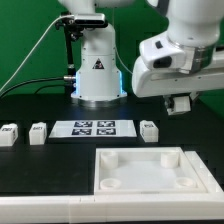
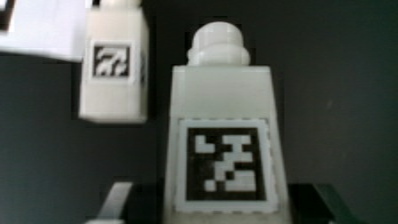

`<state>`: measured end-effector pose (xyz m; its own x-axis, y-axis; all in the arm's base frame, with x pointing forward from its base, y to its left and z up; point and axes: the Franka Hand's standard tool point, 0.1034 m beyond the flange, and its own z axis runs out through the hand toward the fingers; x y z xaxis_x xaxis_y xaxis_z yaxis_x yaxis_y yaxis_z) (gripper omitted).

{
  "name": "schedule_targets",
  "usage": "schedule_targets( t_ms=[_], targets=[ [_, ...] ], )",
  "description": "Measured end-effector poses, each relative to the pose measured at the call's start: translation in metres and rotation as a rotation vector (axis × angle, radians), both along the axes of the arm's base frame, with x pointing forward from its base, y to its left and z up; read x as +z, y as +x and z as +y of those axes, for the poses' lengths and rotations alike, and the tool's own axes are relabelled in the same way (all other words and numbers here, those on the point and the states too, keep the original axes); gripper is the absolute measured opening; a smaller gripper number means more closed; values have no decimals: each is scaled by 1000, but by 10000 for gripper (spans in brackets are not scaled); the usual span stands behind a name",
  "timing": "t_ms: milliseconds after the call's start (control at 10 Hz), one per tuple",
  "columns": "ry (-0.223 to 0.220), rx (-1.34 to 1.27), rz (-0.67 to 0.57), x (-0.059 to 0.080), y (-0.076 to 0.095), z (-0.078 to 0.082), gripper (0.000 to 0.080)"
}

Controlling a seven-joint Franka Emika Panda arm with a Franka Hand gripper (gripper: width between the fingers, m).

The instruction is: Assemble one leg

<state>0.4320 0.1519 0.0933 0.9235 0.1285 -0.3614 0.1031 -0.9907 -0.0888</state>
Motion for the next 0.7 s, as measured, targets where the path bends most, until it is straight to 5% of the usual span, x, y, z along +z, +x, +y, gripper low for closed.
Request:
schedule_targets(
  t_ms=[400,600,700],
  targets=[
    [57,50,-339,25,48,-26,294],
    [69,51,-568,20,46,-25,294],
    [67,50,-576,17,42,-27,294]
  ],
)
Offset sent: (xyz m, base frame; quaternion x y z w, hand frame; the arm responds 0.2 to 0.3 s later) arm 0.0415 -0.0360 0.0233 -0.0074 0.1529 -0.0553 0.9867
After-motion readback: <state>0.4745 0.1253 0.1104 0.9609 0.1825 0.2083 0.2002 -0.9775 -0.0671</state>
